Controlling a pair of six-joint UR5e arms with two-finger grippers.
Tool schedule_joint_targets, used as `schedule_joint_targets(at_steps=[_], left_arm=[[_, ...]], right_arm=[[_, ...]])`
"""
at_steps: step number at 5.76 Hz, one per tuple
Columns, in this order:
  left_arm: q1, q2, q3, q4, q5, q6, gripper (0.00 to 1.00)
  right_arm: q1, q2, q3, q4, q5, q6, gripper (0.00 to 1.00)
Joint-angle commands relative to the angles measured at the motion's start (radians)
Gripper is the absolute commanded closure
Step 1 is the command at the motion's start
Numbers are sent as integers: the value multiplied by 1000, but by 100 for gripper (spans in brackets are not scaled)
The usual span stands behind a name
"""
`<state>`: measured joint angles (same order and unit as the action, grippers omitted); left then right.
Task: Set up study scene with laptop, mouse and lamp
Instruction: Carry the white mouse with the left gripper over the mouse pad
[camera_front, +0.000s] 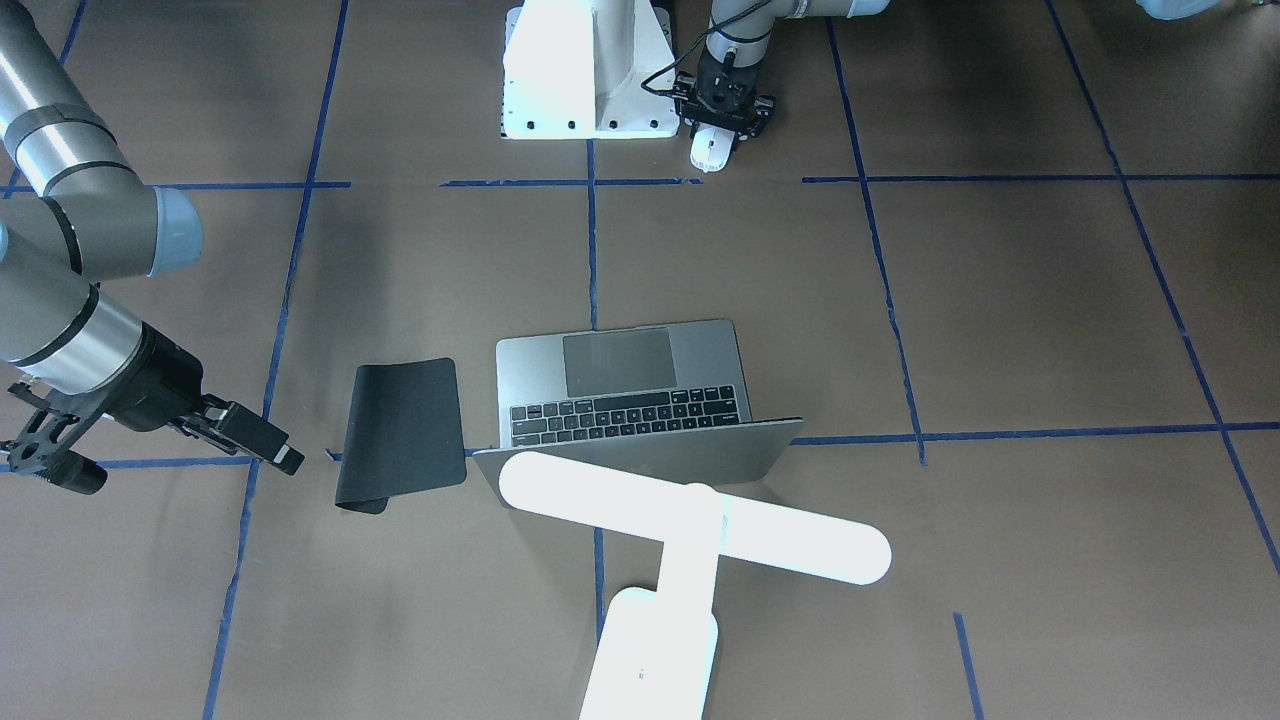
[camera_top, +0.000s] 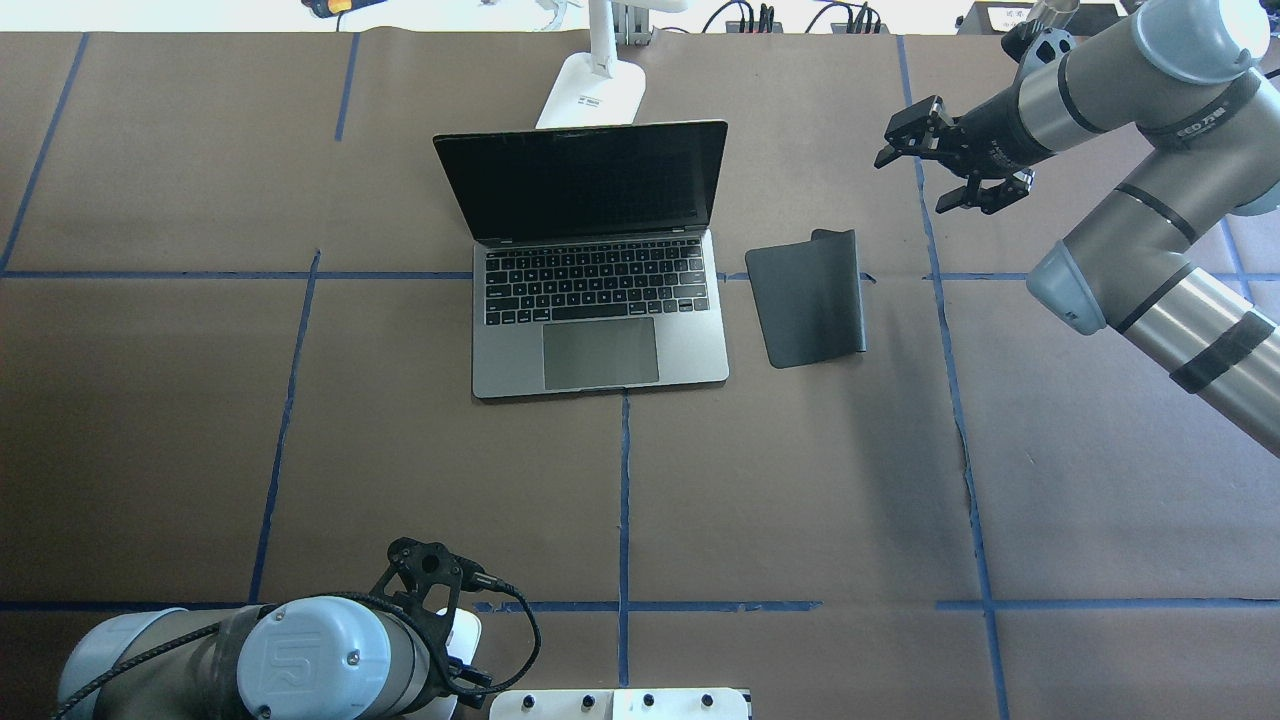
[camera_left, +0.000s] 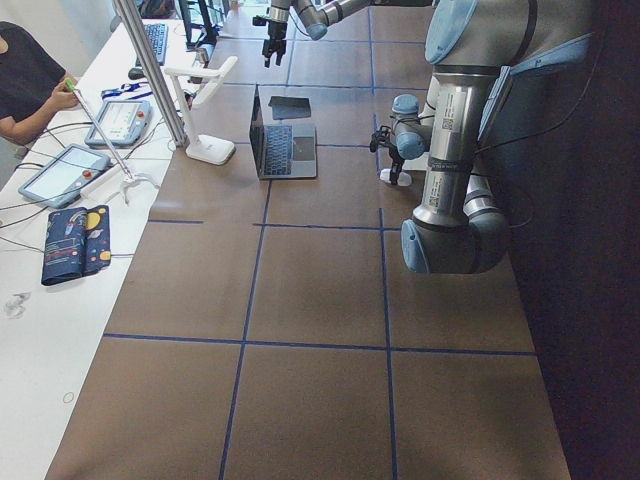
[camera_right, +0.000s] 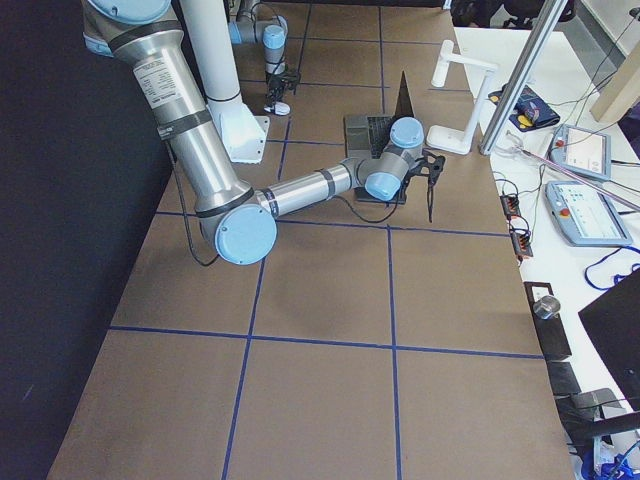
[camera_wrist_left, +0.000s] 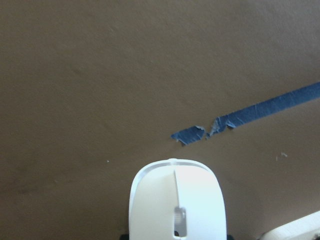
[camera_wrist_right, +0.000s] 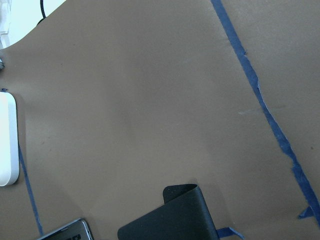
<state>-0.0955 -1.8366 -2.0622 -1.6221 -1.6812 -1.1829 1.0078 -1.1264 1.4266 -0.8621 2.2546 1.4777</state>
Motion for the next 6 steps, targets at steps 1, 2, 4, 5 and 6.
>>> schedule_joint_targets(at_steps=[1, 2, 4, 5, 6], left_arm=[[-56, -60, -35, 41, 0, 0, 78], [-85, -102, -27, 44, 0, 0, 81], [-148, -226, 52, 41, -2, 41, 84], [-177, -303, 118, 39, -5, 42, 85], [-193, -364, 179, 34, -5, 43, 86]], right_arm=[[3, 0, 0, 0, 6, 0, 0], [30, -12, 0, 2, 51, 0, 0], [92, -41, 0, 9, 114, -26, 0], [125, -64, 0, 9, 149, -71, 0], [144, -91, -1, 9, 169, -118, 0]])
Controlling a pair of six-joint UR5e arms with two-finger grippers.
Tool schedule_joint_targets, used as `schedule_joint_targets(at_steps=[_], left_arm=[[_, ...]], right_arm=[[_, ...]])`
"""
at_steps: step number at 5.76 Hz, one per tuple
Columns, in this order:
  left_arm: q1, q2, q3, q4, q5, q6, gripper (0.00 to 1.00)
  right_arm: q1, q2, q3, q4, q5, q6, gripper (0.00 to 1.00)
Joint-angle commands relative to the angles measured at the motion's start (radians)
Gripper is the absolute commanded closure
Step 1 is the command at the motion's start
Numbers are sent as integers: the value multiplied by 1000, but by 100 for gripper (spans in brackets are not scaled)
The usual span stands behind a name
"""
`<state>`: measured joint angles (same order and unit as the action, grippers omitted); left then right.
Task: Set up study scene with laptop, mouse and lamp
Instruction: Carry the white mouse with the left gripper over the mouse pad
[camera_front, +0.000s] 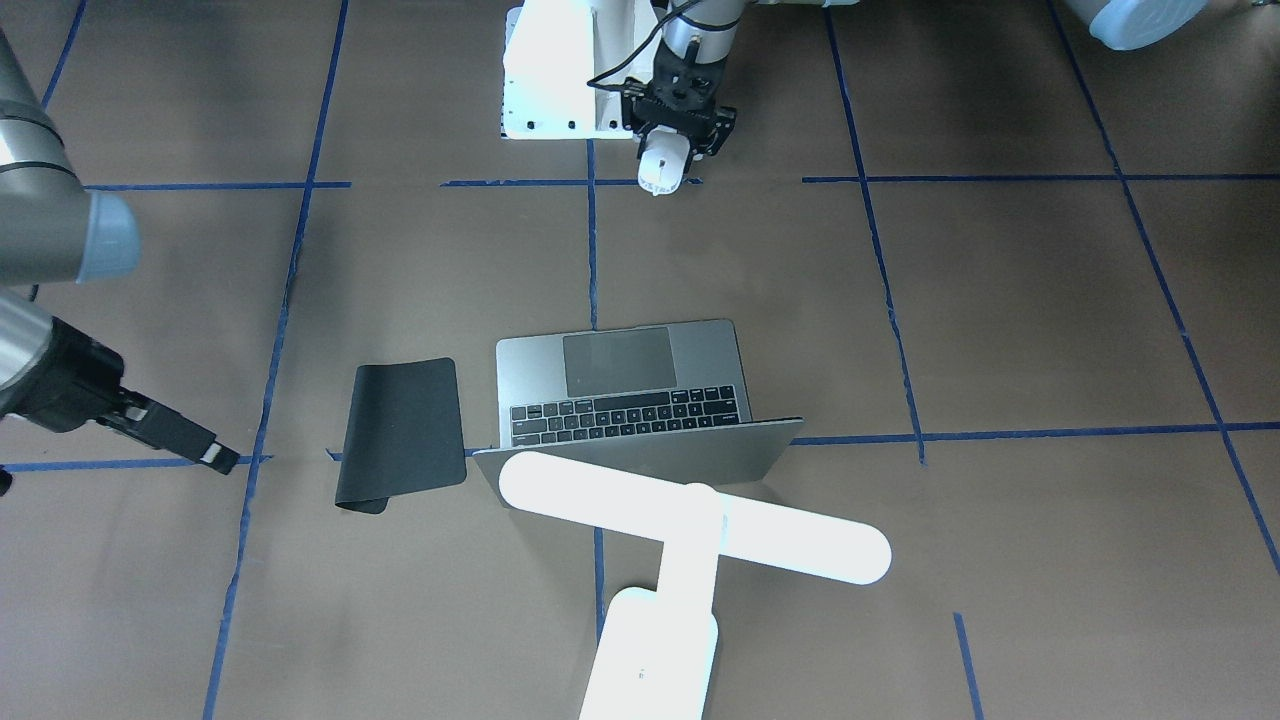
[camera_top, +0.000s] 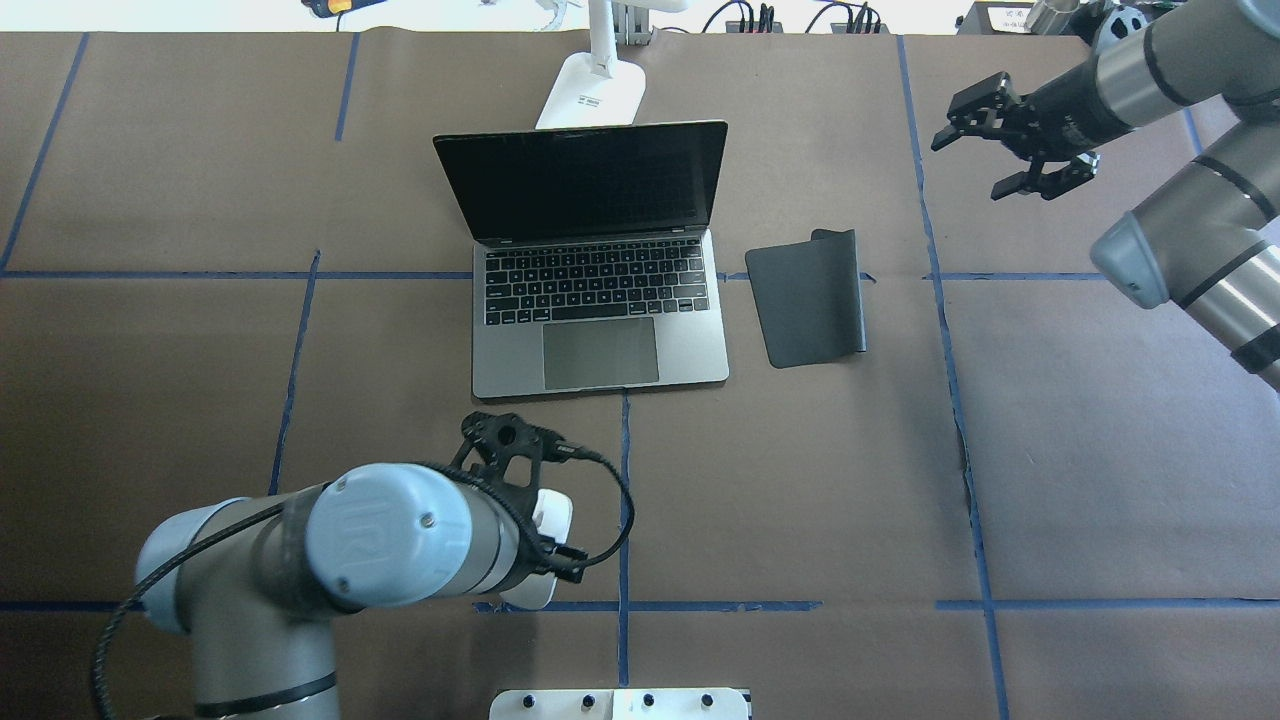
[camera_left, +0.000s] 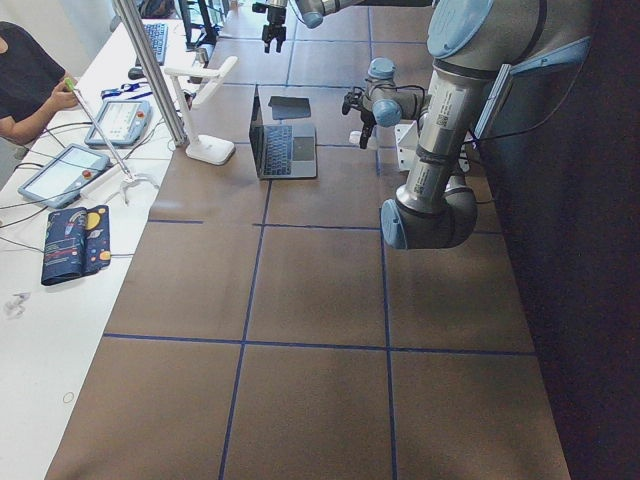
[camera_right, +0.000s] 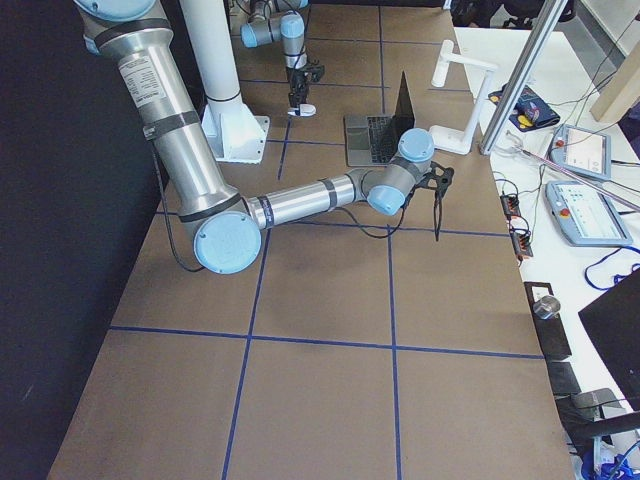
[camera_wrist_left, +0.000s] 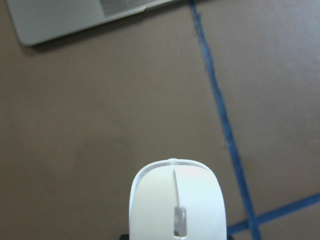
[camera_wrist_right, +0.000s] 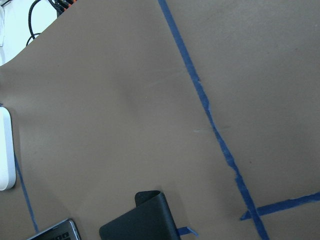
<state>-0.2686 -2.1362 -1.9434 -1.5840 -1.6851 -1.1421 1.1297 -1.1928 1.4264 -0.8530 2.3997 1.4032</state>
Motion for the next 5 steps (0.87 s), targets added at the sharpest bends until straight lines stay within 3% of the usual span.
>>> schedule_joint_targets(at_steps=[1, 4, 5], left_arm=[[-39, -156, 154, -5, -8, 1, 86], [-90, -416, 447, -13, -25, -66, 92], [-116, -536, 603, -36, -27, -80, 90]], right_arm=[[25, -46, 0, 2, 24, -79, 0], [36, -74, 0, 2, 29, -110, 0], [38, -80, 0, 2, 29, -110, 0]])
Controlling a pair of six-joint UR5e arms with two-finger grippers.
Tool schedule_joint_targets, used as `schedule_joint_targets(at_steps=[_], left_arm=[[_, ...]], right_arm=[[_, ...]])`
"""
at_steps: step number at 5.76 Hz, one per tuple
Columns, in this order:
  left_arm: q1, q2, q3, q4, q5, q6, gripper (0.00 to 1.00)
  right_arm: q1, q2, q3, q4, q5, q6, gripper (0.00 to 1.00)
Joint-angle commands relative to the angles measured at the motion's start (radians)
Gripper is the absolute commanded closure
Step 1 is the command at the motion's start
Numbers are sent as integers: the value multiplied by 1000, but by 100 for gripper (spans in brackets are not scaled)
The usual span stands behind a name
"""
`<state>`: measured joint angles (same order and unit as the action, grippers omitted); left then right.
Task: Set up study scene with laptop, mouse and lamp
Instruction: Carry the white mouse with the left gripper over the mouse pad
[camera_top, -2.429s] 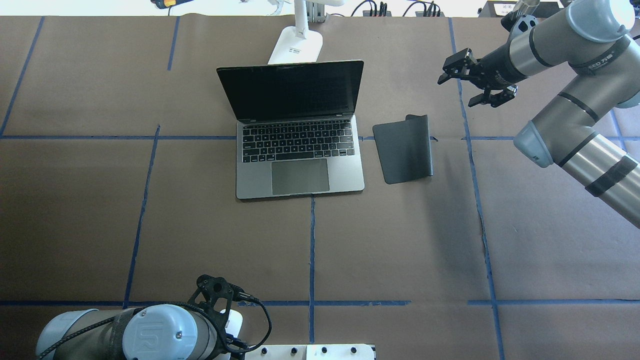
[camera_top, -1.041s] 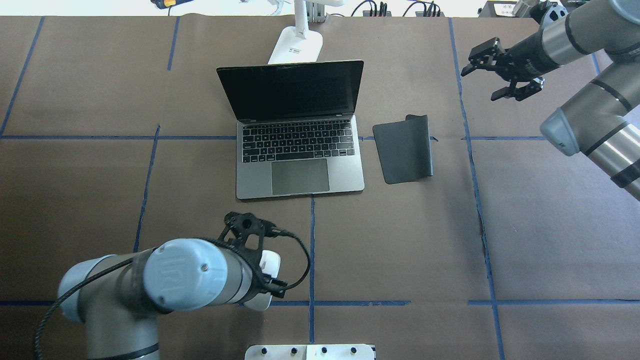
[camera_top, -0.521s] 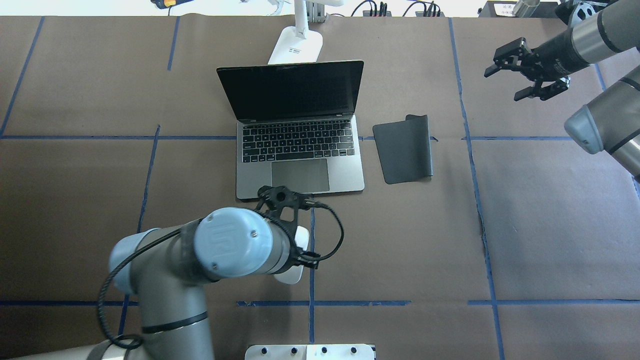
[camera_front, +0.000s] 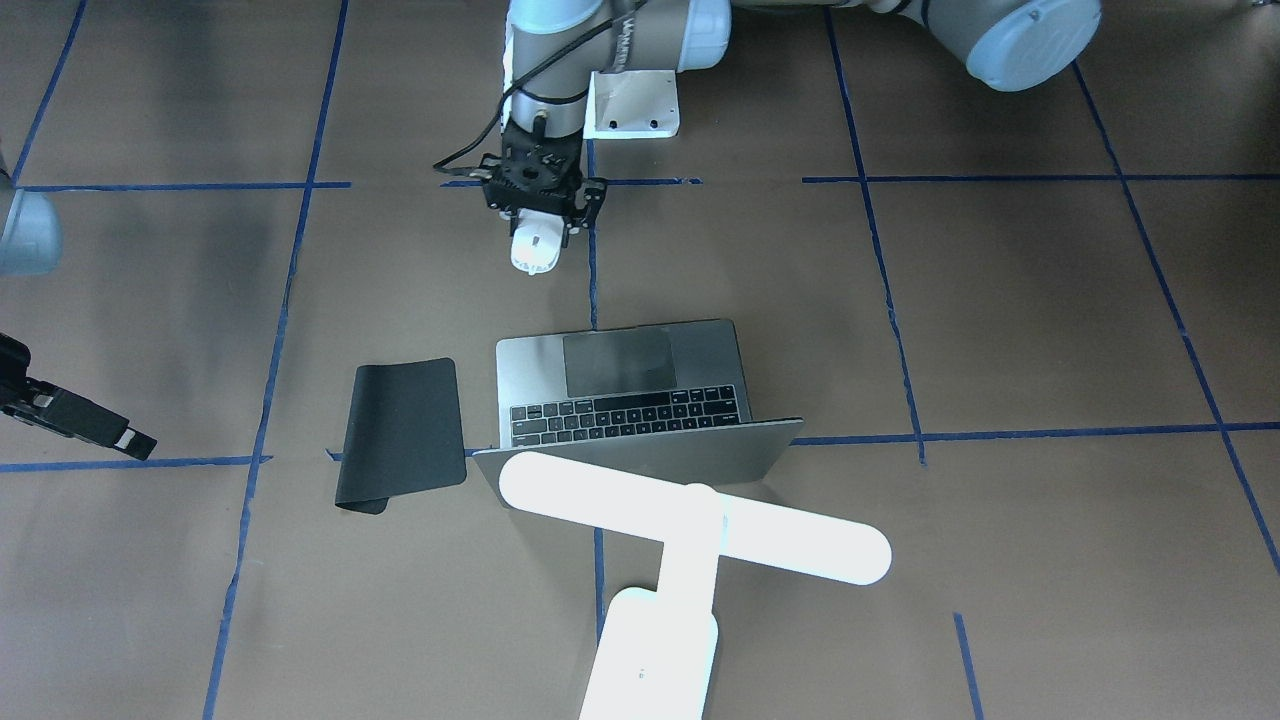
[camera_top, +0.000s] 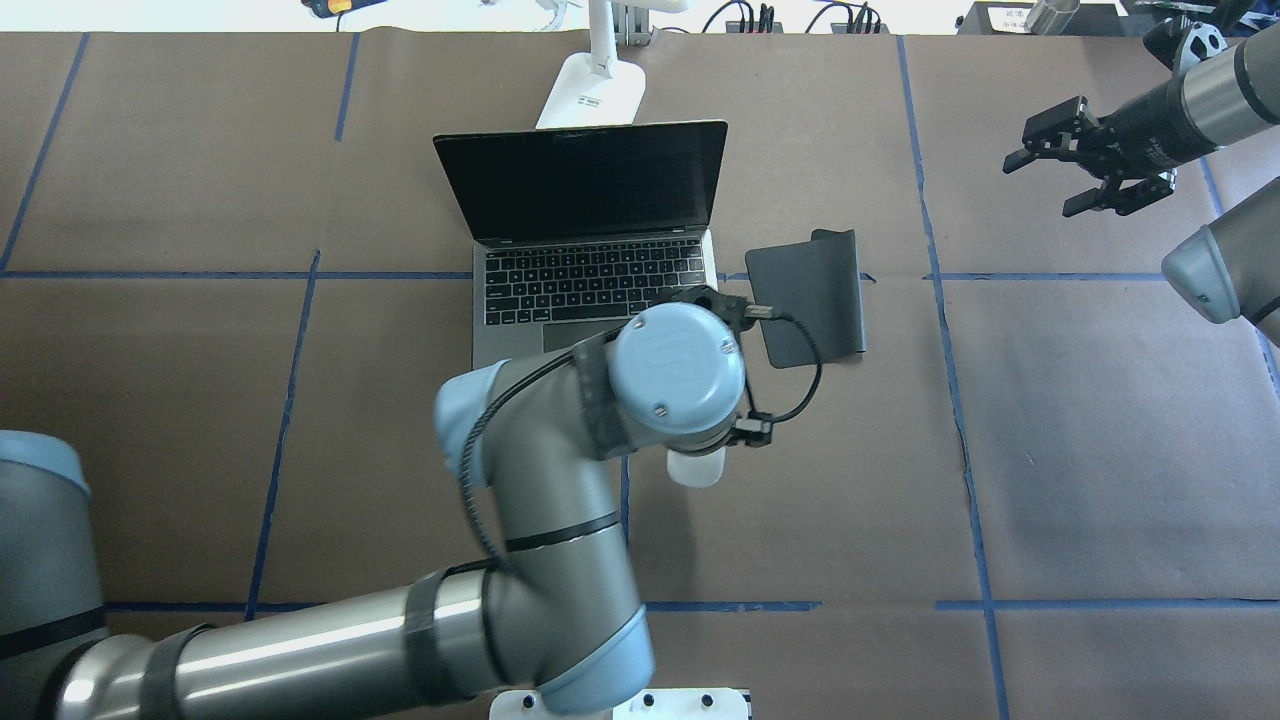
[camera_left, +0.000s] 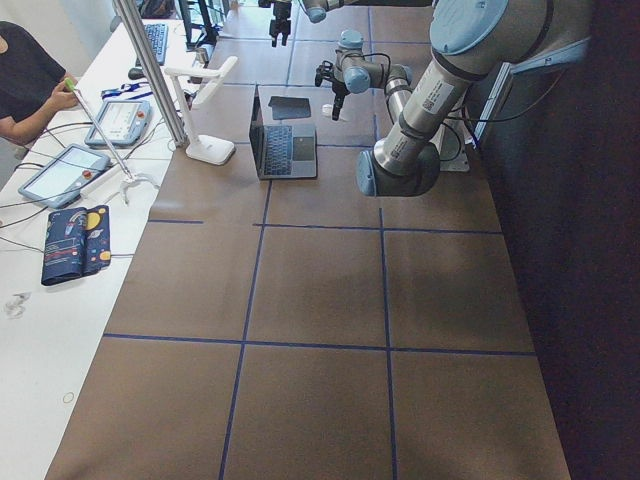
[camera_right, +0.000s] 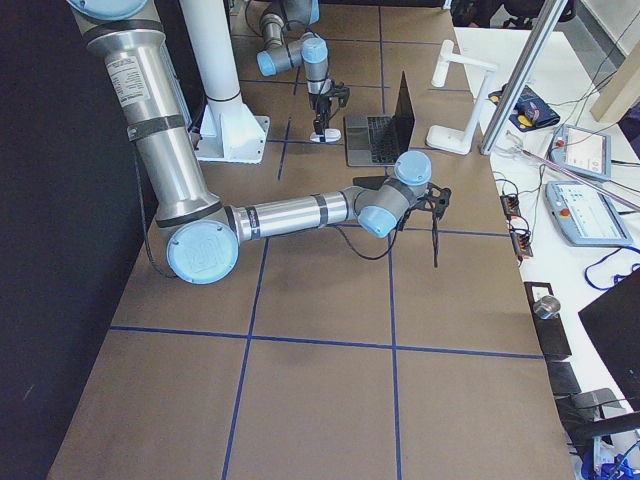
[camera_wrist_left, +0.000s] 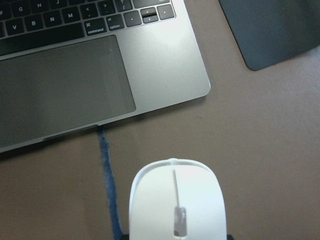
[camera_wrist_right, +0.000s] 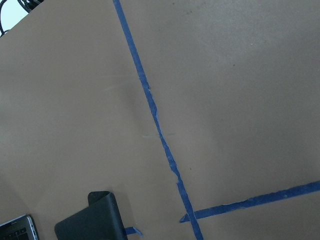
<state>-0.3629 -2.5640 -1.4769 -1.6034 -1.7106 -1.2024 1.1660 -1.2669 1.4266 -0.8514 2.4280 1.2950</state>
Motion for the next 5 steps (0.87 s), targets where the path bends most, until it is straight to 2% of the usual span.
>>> schedule_joint_targets(at_steps=[1, 4, 5], left_arm=[[-49, -173, 302, -144, 0, -41, 90], [-96, -338, 704, -420, 2, -95, 85], [-100, -419, 816, -434, 5, -95, 83]], right_arm=[[4, -15, -2, 0, 0, -15, 0], [3, -14, -12, -2, 2, -32, 0], [0, -11, -27, -2, -7, -34, 0]])
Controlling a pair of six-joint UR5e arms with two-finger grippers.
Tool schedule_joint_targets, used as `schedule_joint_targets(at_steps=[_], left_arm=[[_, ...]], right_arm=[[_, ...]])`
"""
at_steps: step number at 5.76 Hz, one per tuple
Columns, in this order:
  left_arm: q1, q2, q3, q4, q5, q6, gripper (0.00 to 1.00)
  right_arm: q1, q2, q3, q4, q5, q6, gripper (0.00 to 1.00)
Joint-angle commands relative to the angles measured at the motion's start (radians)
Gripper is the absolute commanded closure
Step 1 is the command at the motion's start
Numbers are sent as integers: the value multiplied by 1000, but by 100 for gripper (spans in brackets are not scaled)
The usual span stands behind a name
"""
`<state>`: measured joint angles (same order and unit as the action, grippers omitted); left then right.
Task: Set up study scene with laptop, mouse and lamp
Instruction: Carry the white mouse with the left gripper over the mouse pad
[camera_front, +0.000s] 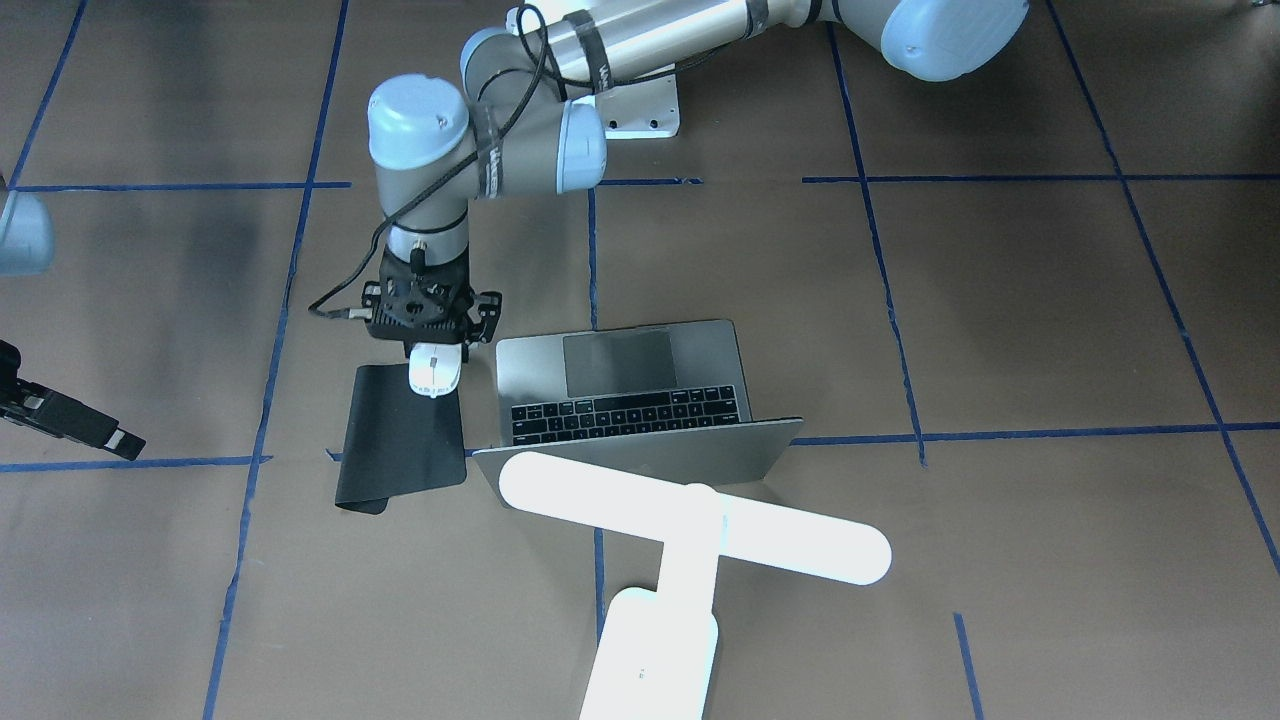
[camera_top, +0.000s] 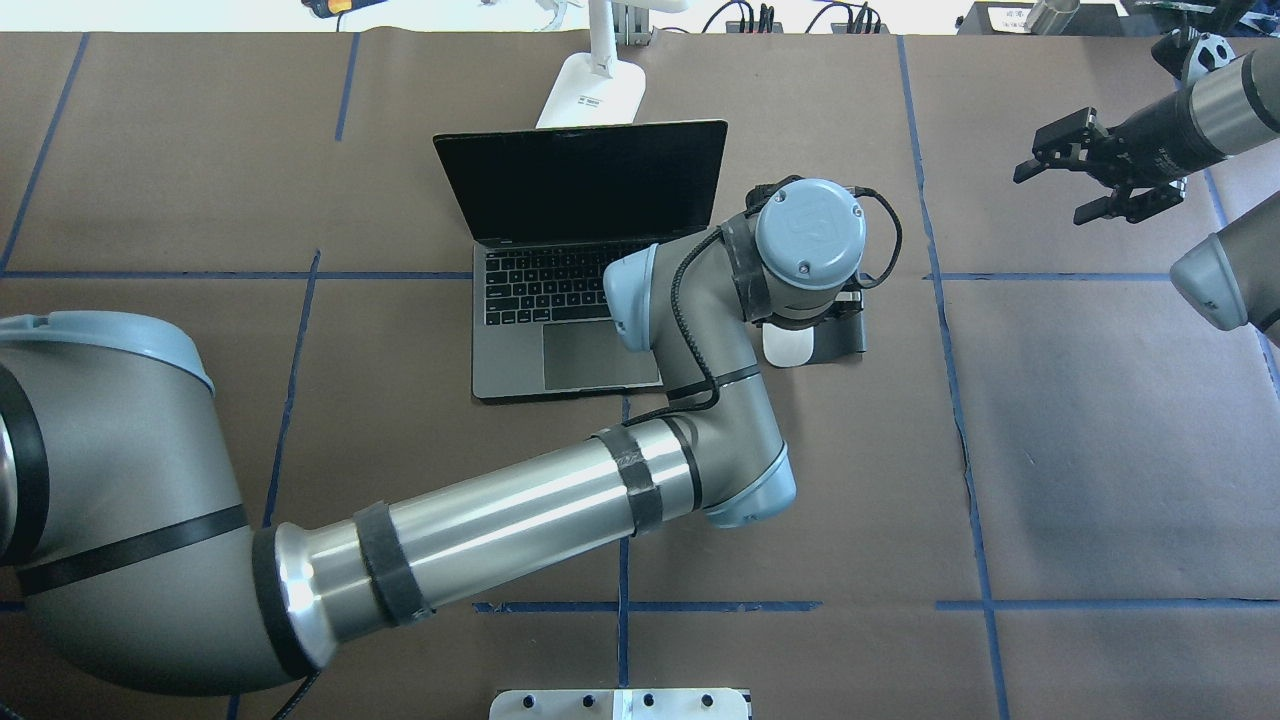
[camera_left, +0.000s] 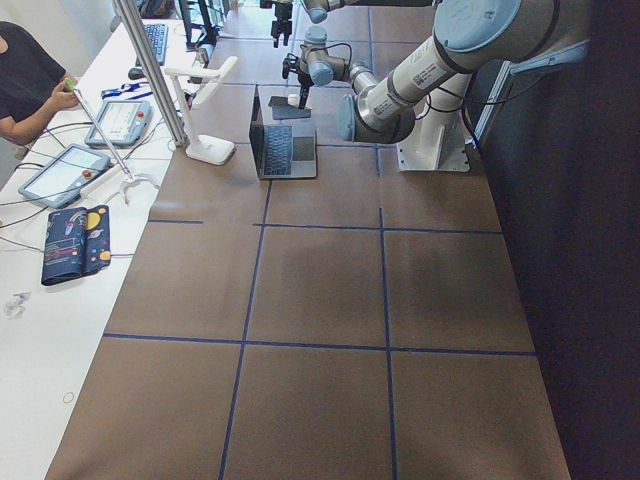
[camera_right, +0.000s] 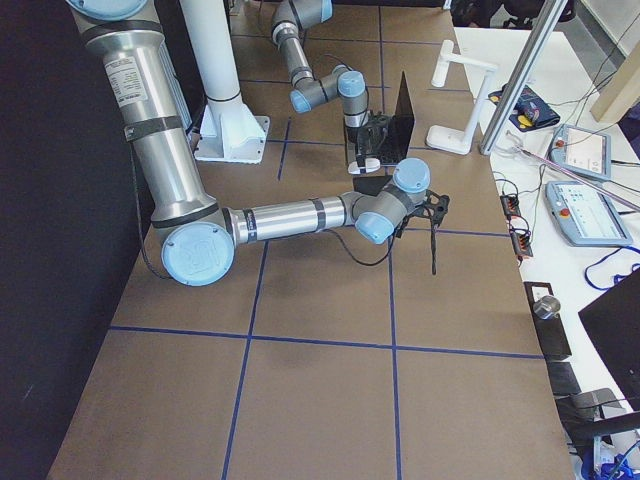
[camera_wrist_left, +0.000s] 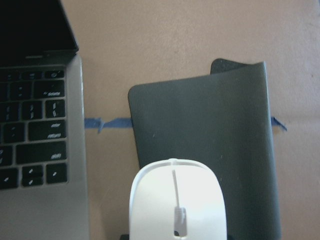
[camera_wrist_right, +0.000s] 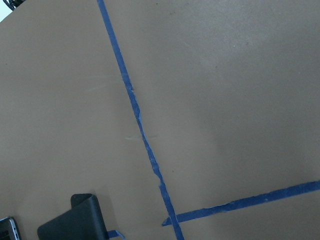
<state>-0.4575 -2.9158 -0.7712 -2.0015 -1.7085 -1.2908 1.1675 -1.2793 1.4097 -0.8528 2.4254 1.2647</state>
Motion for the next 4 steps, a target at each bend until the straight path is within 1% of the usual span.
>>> schedule_joint_targets(at_steps=[1, 2, 3, 4], left_arm=[[-4, -118, 241, -127, 24, -5, 79], [-4, -125, 263, -141, 35, -5, 76], [-1, -158, 309, -143, 55, -5, 71], [0, -166, 355, -182, 87, -5, 66]], right_arm=[[-2, -2, -14, 1, 0, -4, 0], [-2, -5, -14, 3, 0, -4, 0], [-3, -5, -14, 4, -2, -4, 0], [-6, -5, -12, 4, -3, -2, 0]])
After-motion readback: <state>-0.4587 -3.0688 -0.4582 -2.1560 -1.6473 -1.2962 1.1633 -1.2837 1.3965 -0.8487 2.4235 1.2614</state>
